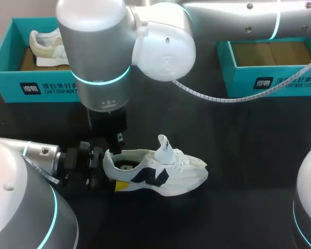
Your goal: Take the shoe out of the shoebox, open the shoe tongue, remove and reinsert the insole, then place the shoe into the shoebox
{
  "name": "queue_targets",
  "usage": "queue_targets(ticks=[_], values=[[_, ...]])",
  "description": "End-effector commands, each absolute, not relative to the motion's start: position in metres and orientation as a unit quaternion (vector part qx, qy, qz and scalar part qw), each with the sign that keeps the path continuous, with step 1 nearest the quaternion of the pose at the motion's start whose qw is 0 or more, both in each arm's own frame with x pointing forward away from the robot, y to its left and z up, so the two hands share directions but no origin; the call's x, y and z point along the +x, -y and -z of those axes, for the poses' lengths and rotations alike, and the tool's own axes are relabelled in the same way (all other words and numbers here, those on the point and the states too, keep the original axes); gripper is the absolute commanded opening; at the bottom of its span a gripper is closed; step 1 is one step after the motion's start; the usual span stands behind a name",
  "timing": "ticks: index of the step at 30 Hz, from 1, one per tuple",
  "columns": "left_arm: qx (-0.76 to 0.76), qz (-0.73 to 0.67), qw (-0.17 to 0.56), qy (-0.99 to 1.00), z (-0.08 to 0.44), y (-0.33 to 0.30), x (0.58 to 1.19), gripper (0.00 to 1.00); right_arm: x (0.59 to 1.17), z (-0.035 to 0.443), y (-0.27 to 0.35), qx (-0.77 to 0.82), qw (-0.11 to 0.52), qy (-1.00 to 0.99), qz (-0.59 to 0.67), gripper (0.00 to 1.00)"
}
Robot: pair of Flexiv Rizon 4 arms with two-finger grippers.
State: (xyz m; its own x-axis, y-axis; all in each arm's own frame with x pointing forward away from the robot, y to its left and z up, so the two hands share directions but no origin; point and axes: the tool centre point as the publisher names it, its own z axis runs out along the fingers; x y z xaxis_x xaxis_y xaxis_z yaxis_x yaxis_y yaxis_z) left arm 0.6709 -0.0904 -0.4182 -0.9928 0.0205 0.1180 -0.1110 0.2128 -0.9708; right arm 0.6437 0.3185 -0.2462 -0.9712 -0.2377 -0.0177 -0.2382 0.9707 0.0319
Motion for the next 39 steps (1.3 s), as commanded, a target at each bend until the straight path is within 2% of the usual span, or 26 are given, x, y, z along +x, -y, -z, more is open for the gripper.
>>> queue_targets(ticks=[1, 14, 22, 39], values=[[0.030, -0.626, 0.052, 0.777, 0.423, 0.090, 0.672, 0.00, 0.650, 0.279, -0.327, -0.119, -0.013, -0.993, -0.024, 0.00], [0.030, -0.626, 0.052, 0.777, 0.423, 0.090, 0.672, 0.00, 0.659, 0.324, -0.315, -0.077, -0.014, -0.997, -0.011, 0.00], [0.030, -0.626, 0.052, 0.777, 0.423, 0.090, 0.672, 0.00, 0.669, 0.331, -0.299, -0.031, 0.029, -0.999, 0.001, 0.00], [0.030, -0.626, 0.052, 0.777, 0.423, 0.090, 0.672, 0.00, 0.674, 0.340, -0.297, -0.028, 0.020, -0.999, -0.006, 0.00]])
